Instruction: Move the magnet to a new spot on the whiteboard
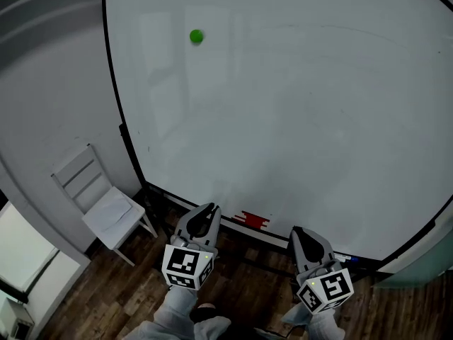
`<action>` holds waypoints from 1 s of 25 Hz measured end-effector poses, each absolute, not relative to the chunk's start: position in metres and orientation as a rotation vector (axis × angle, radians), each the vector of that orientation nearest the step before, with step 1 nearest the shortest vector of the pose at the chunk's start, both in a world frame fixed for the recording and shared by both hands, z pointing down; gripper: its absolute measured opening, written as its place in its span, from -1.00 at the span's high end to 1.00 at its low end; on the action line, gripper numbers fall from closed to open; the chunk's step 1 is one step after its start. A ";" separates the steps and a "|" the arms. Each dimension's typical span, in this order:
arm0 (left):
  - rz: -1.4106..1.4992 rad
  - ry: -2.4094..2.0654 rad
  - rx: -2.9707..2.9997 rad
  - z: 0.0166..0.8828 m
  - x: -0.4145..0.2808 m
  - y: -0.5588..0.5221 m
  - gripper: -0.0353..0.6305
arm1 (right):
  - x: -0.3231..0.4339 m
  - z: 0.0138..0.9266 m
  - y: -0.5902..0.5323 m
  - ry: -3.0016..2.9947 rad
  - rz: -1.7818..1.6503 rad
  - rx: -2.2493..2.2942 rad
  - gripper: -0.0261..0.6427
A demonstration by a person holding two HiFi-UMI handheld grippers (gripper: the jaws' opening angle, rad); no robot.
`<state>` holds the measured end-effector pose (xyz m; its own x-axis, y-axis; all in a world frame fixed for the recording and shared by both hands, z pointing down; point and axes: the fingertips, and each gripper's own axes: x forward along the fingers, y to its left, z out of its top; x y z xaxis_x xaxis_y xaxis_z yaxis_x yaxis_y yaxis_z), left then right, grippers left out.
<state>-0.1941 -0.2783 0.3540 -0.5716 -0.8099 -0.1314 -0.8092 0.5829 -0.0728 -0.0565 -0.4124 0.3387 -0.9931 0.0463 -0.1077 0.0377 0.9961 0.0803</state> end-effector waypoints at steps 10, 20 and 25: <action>0.007 2.690 -1.563 0.417 -0.145 -0.302 0.86 | -0.016 0.406 -0.432 3.149 0.021 -0.062 0.84; -0.007 2.639 -1.678 0.423 -0.129 -0.323 0.87 | -0.010 0.418 -0.441 3.177 -0.031 -0.096 0.84; -0.019 2.630 -1.715 0.428 -0.126 -0.327 0.87 | -0.010 0.423 -0.444 3.182 -0.061 -0.111 0.84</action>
